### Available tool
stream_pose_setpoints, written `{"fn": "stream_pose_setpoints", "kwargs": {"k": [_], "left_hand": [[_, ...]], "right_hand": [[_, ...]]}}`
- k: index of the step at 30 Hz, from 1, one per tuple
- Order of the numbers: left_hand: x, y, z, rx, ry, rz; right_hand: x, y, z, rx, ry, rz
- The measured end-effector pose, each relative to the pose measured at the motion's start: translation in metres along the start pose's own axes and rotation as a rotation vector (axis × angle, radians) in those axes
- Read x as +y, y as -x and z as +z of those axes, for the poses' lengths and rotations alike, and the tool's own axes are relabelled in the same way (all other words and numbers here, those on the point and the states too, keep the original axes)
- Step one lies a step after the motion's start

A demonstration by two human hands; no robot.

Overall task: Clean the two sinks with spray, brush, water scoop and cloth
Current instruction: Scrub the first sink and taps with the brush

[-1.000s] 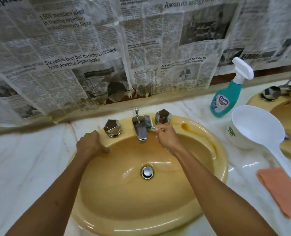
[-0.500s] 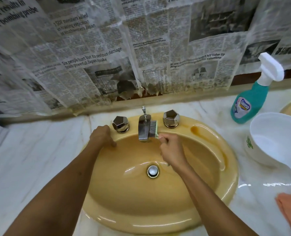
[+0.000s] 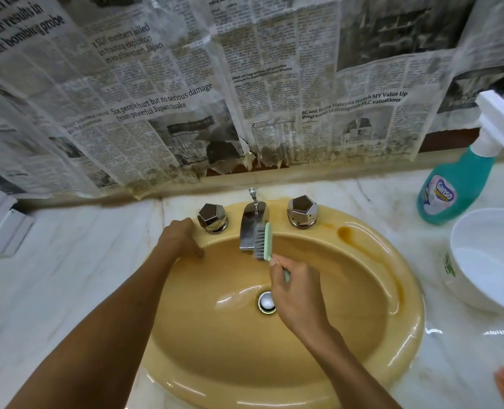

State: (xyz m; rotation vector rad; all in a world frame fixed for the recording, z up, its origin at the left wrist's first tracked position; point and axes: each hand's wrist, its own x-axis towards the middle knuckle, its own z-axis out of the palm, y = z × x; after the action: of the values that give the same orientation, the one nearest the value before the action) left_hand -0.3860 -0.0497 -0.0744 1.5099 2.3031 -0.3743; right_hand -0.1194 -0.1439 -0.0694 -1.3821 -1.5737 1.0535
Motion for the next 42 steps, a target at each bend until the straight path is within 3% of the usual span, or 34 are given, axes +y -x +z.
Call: {"fn": "stream_pose_setpoints", "kwargs": {"k": [3,10,14,21,26,29,33,37,42], "left_hand": [[0.002,0.000,0.000,-0.002,-0.007,-0.012],[0.003,0.000,-0.001,-0.007,-0.011,-0.026],[0.003,-0.001,0.000,-0.009,-0.020,-0.026],[0.000,0.002,0.003,0.023,0.005,-0.010],[-0.005,0.000,0.009,0.064,0.017,0.017],[-0.005,-0.002,0.009,0.062,0.009,0.017],[-0.008,-0.002,0.009,0.073,-0.006,0.037],[-0.015,-0.004,0.010,0.104,-0.006,0.087],[-0.022,0.003,0.009,0.160,-0.015,0.149]], "right_hand": [[-0.004,-0.042,0.003,0.058,0.044,0.122],[-0.014,-0.107,-0.003,-0.093,0.299,0.365],[-0.024,-0.091,-0.013,-0.248,0.590,0.247],[-0.054,-0.136,-0.003,-0.298,0.843,0.049],[-0.065,-0.140,-0.015,-0.496,0.973,0.134],[-0.066,-0.149,-0.006,-0.395,0.966,0.159],[-0.063,-0.134,0.017,-0.282,1.012,0.054],[-0.048,-0.102,-0.004,-0.287,1.042,0.174],[-0.033,-0.091,0.020,-0.047,0.978,0.236]]}}
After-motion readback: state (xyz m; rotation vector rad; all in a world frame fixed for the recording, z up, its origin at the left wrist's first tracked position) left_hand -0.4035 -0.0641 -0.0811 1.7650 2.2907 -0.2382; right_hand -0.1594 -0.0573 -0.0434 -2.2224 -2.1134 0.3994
